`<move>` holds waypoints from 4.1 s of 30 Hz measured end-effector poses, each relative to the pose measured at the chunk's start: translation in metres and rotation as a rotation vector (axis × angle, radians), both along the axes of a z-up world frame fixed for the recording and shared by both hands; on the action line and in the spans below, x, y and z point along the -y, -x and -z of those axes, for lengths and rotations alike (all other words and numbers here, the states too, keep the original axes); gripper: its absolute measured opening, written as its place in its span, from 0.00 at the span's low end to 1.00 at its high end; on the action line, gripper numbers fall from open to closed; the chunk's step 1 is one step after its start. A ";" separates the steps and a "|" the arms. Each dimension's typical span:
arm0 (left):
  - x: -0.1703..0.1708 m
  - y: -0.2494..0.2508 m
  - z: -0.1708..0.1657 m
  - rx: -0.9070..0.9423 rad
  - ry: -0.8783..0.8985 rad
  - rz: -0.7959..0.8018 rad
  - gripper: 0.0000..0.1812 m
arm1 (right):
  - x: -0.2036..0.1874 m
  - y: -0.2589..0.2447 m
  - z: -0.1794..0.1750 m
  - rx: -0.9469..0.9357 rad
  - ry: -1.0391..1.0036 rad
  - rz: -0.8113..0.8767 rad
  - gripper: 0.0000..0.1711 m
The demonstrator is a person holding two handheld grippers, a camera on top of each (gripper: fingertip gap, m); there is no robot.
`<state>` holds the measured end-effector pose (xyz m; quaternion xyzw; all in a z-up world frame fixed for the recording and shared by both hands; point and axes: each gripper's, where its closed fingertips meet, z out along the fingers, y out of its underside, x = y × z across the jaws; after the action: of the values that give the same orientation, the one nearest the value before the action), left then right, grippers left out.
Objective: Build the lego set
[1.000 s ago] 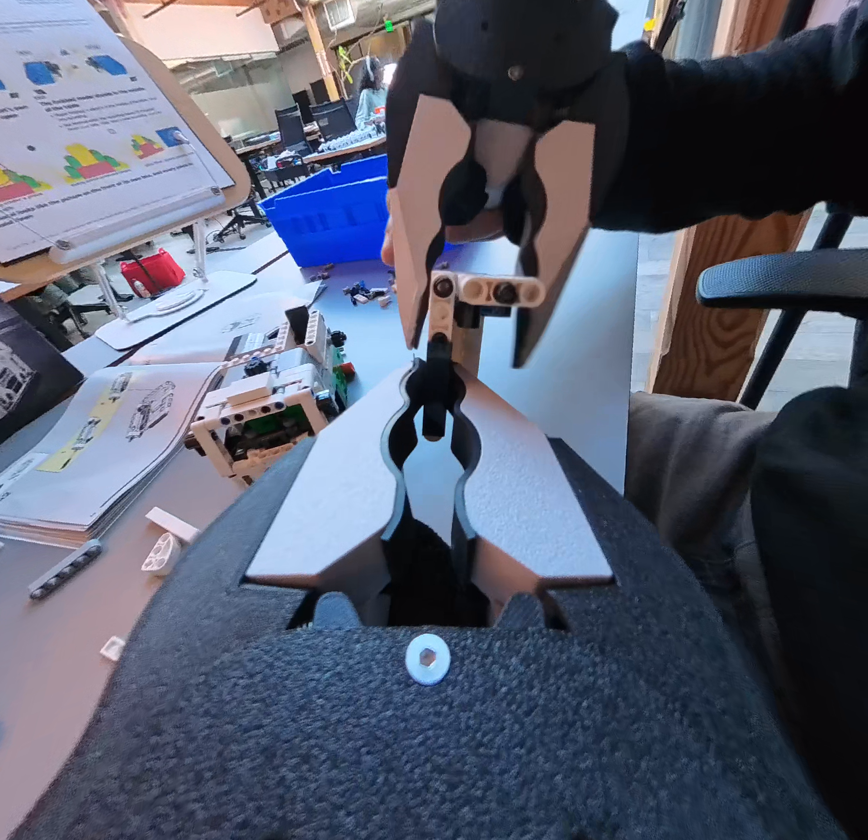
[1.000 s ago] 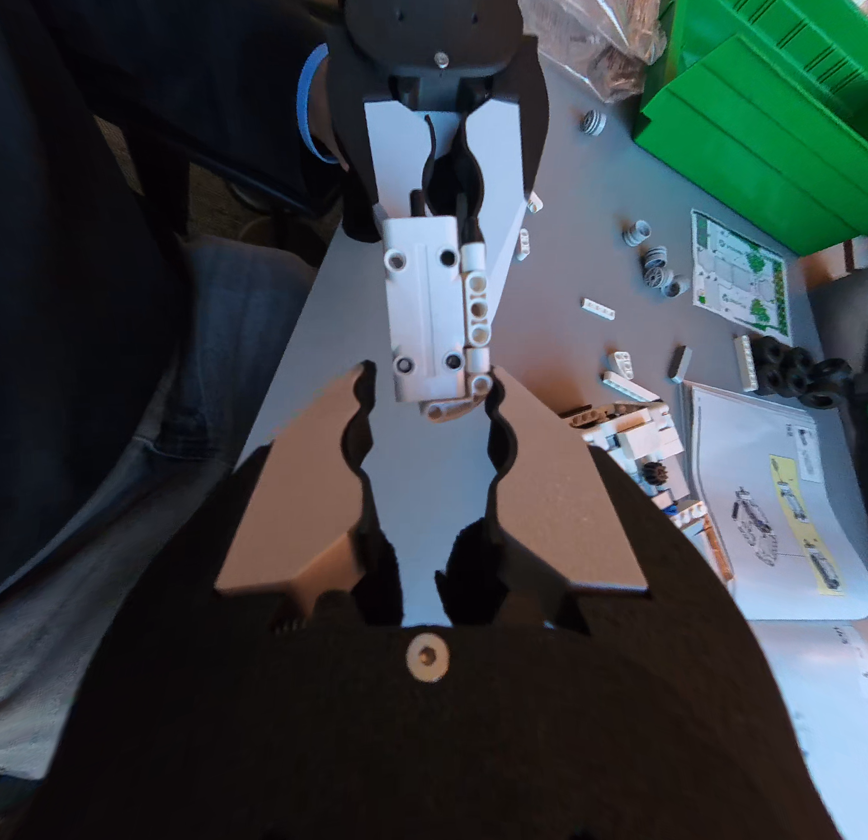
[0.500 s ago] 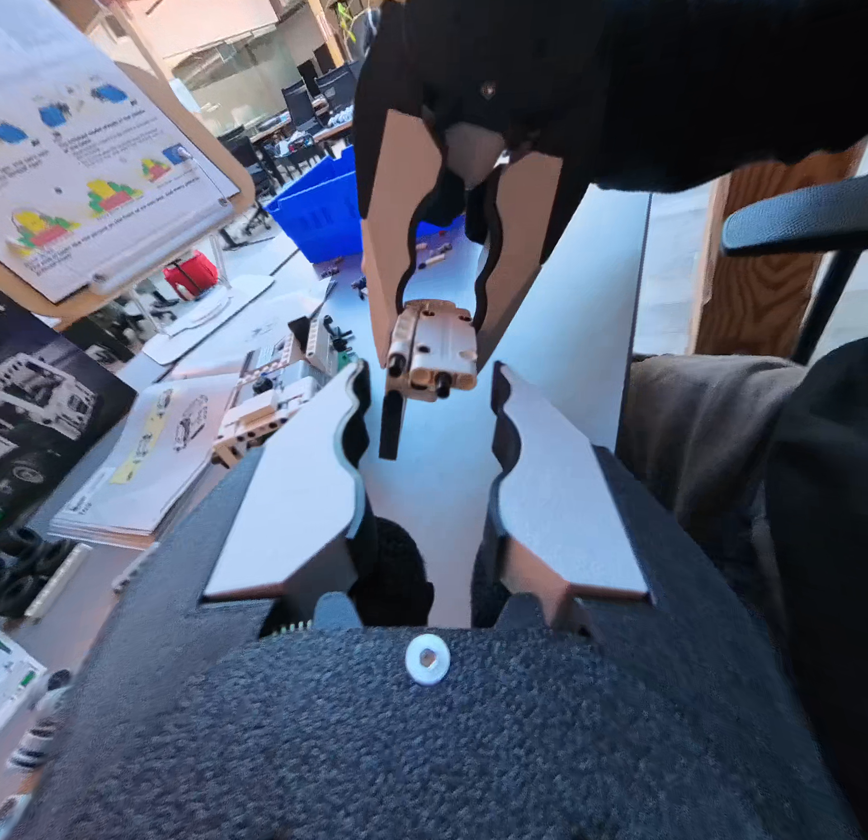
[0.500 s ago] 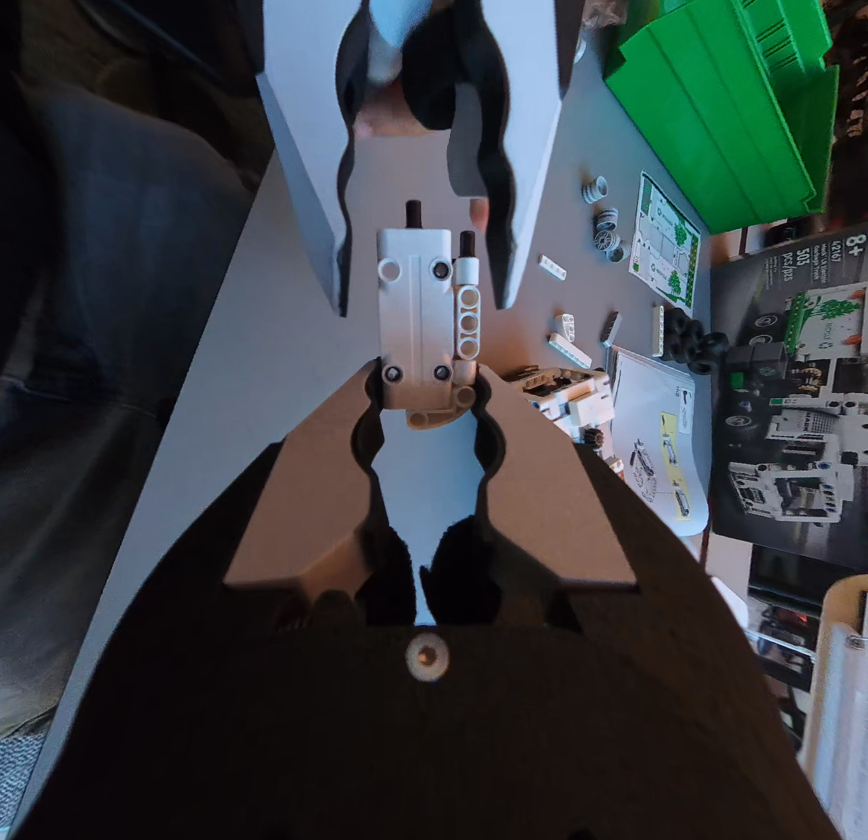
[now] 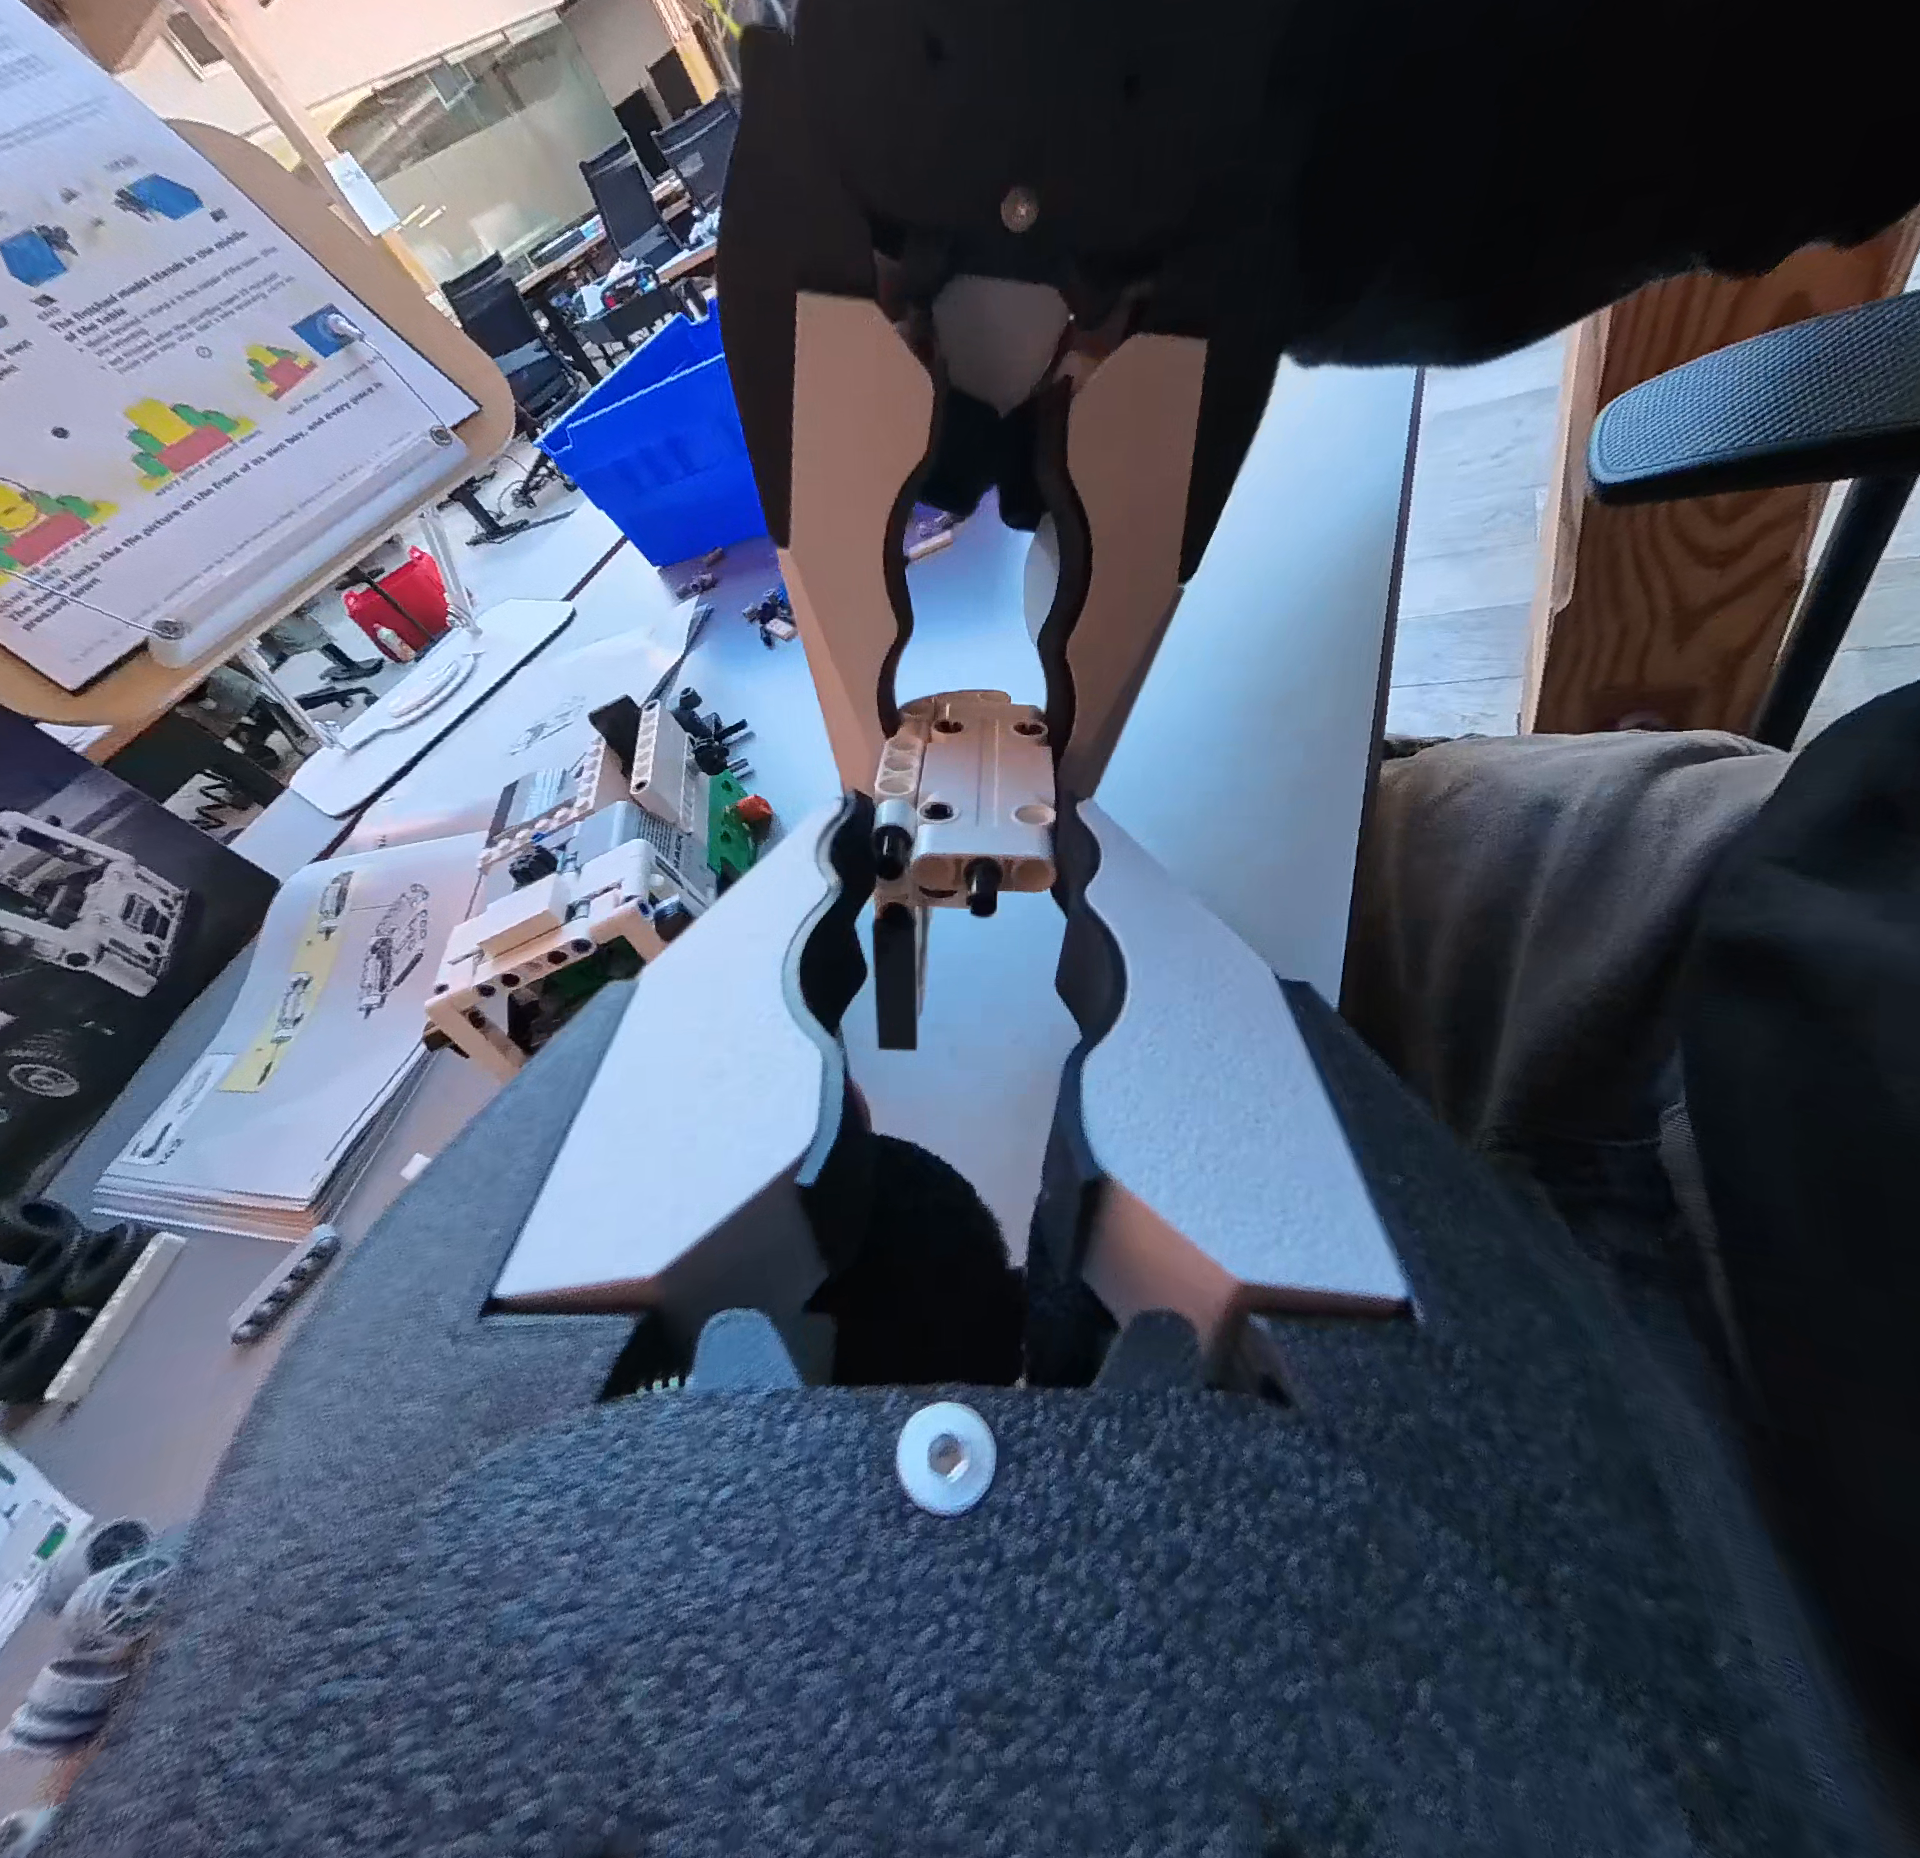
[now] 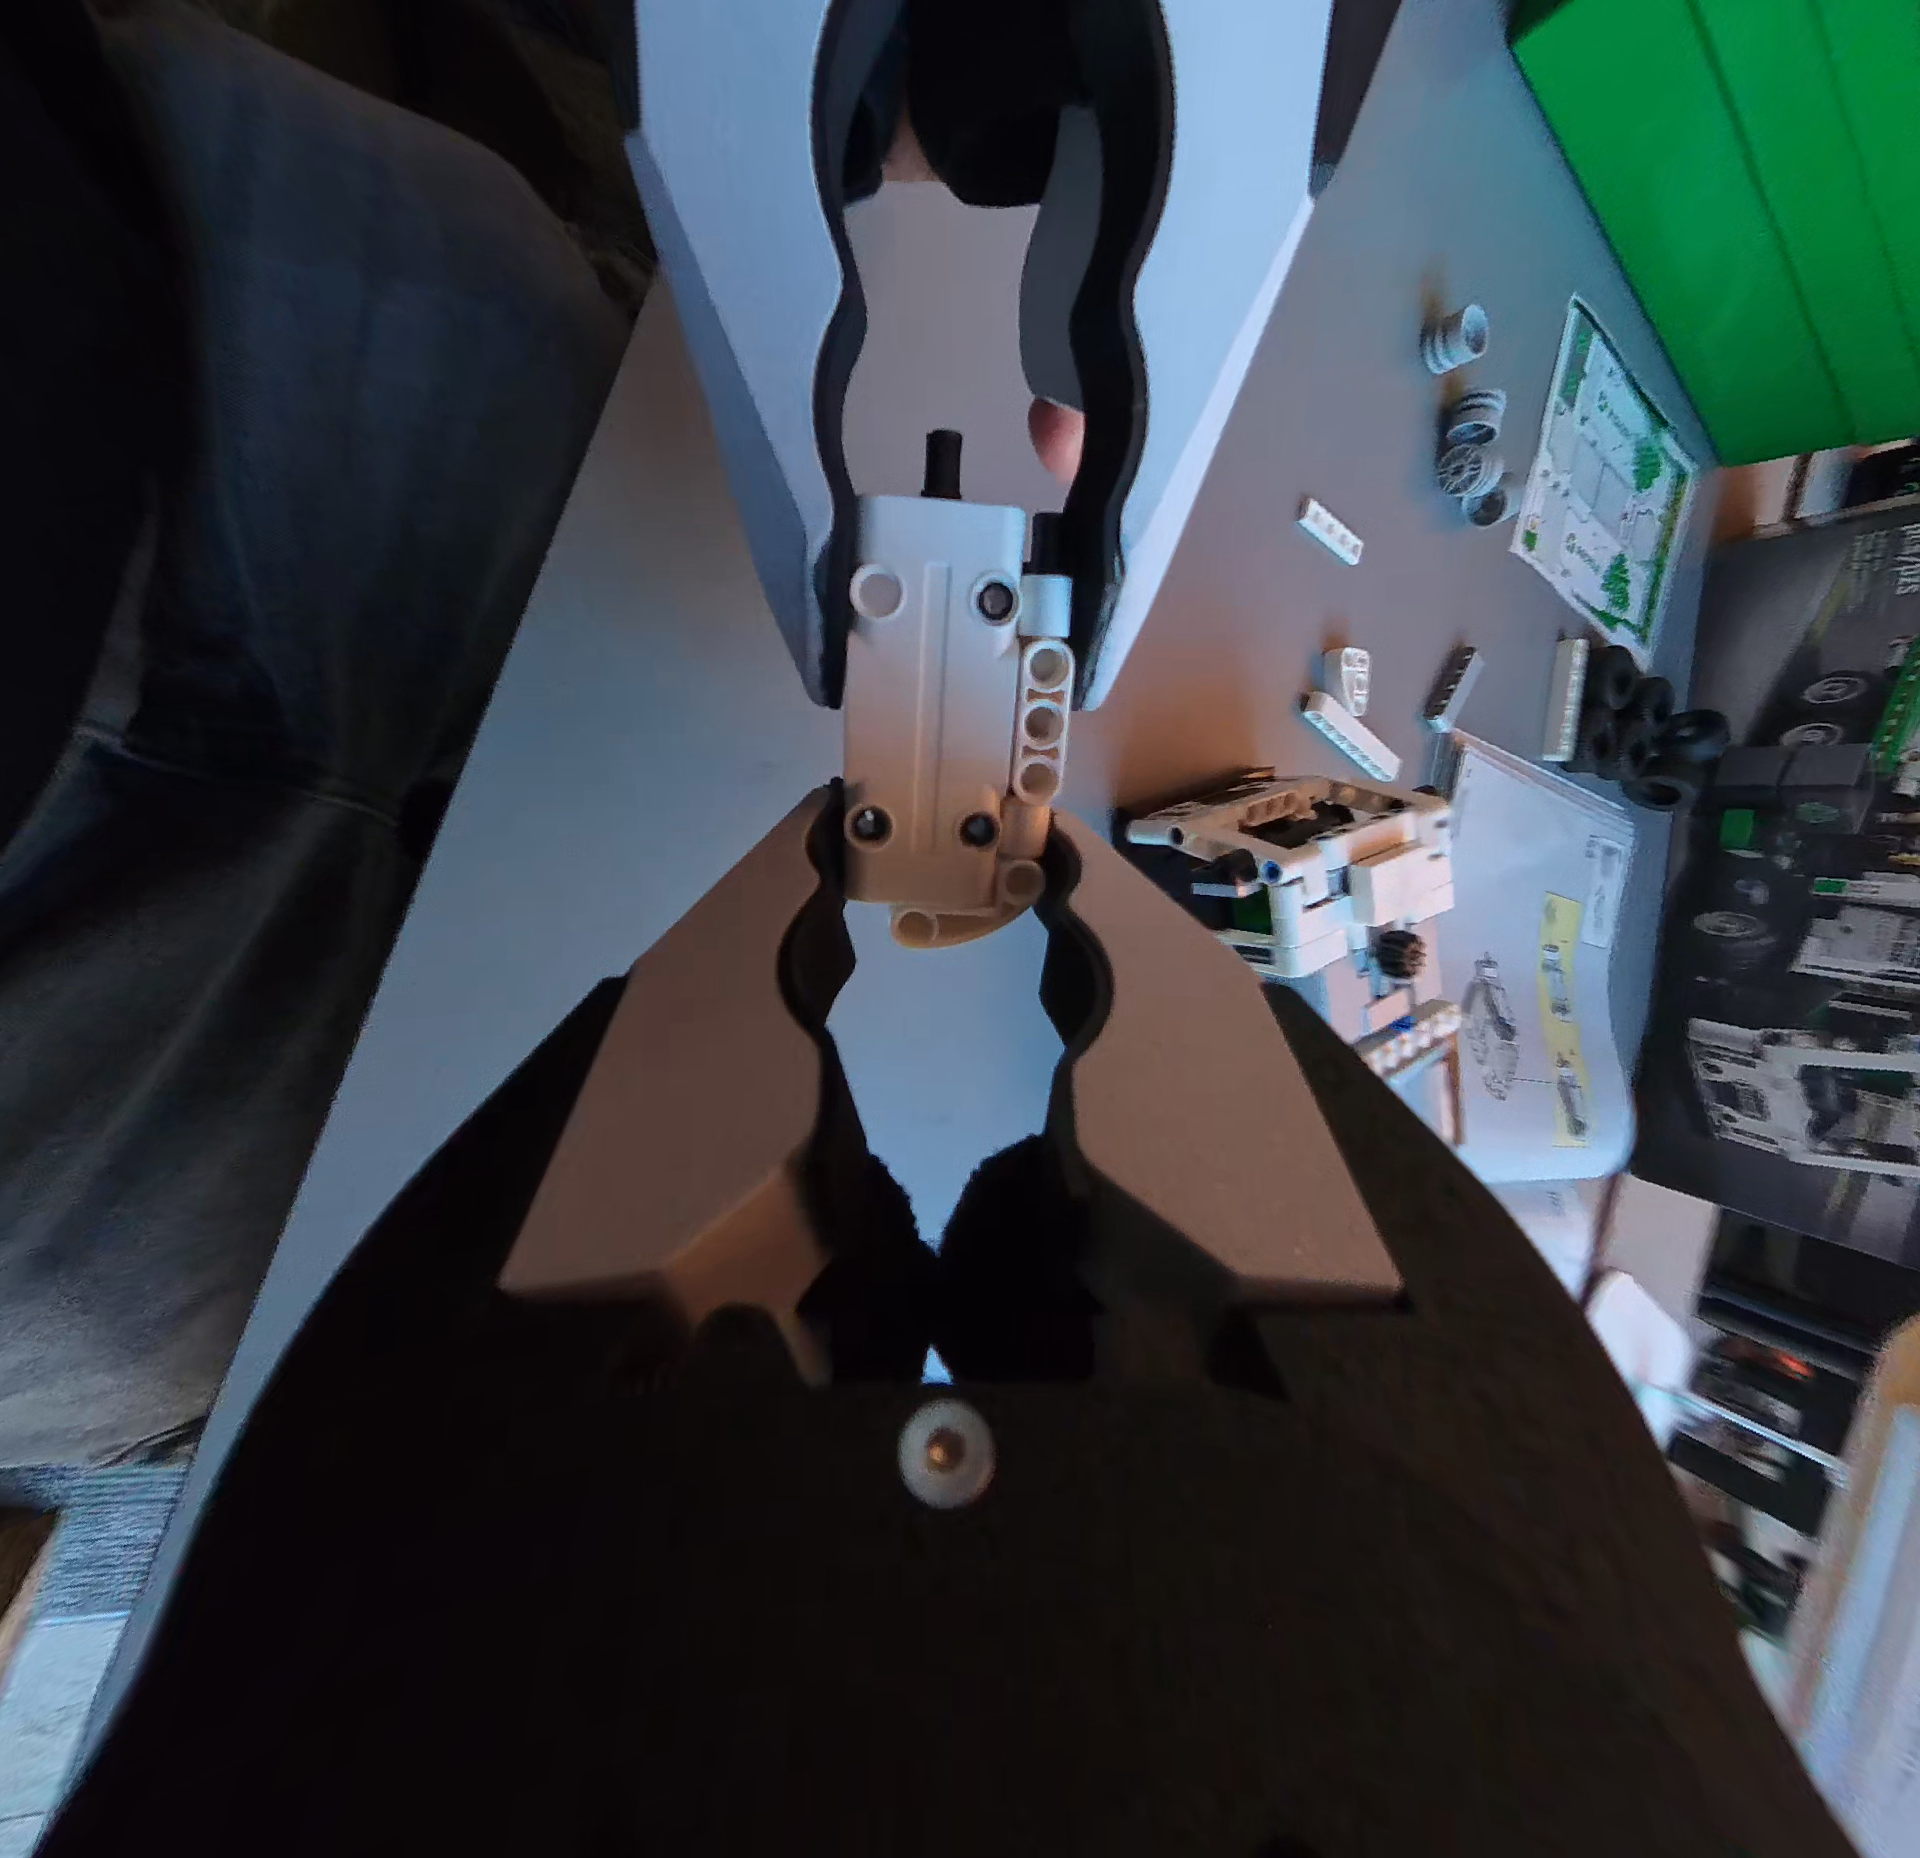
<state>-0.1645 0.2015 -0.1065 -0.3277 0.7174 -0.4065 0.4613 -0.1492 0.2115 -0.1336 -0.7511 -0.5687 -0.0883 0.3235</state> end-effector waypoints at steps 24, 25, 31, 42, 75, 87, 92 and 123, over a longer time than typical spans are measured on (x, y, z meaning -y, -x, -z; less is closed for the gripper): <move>0.005 0.017 -0.051 0.185 0.554 0.193 0.18 | 0.008 0.038 -0.071 -0.961 -0.050 -0.062 0.20; 0.006 0.017 -0.051 0.183 0.562 0.200 0.18 | 0.009 0.038 -0.071 -0.952 -0.050 -0.070 0.20; 0.010 0.014 -0.051 0.162 0.594 0.207 0.18 | 0.014 0.036 -0.071 -0.984 -0.024 -0.099 0.20; -0.005 0.000 -0.028 0.000 0.691 0.137 0.18 | -0.005 0.014 -0.068 -1.399 0.268 0.119 0.20; -0.036 -0.016 0.004 -0.209 1.359 -0.171 0.04 | -0.024 -0.020 -0.031 -1.116 -0.249 0.827 0.08; -0.034 -0.016 -0.018 0.019 0.567 -0.212 0.16 | 0.026 -0.120 -0.060 -0.868 -0.295 1.083 0.04; -0.060 -0.023 -0.015 0.079 0.463 -0.296 0.14 | 0.047 -0.182 -0.020 -0.733 -0.138 1.286 0.04; -0.078 -0.063 0.015 -0.145 0.519 -0.291 0.14 | 0.053 -0.203 0.003 -0.840 -0.056 1.324 0.18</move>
<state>-0.1010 0.2800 -0.1210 -0.5621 0.5659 -0.4815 0.3632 0.0534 0.1581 -0.1370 -0.8959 0.1698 0.0146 0.4103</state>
